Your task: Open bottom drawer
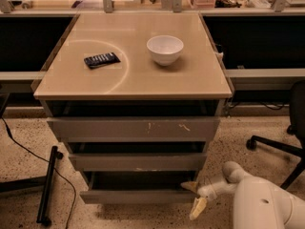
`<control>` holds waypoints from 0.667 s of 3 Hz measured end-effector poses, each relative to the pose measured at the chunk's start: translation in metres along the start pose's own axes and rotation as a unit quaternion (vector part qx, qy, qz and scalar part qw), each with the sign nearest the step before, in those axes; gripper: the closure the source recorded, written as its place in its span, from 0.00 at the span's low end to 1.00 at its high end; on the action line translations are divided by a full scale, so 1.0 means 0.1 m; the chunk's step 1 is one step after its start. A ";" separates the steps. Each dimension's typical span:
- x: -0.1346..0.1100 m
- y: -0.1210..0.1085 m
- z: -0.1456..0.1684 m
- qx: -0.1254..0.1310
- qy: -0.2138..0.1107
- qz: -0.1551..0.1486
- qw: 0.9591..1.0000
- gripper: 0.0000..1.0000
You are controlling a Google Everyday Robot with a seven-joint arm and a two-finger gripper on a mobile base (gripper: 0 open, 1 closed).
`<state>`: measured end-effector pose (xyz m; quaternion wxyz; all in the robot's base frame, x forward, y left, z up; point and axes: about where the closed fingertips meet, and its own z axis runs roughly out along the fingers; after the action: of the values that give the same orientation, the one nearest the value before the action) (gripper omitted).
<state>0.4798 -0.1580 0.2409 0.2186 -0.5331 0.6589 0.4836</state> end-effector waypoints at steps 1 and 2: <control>0.12 -0.14 0.23 -0.023 -0.021 0.003 1.000 0.00; 0.09 -0.12 0.22 -0.024 -0.021 0.003 0.999 0.00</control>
Offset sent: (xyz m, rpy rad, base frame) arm 0.0113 0.0156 -0.0357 0.0659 0.0350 0.0307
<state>0.4832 -0.1427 0.2194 0.2180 -0.5259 0.6437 0.5114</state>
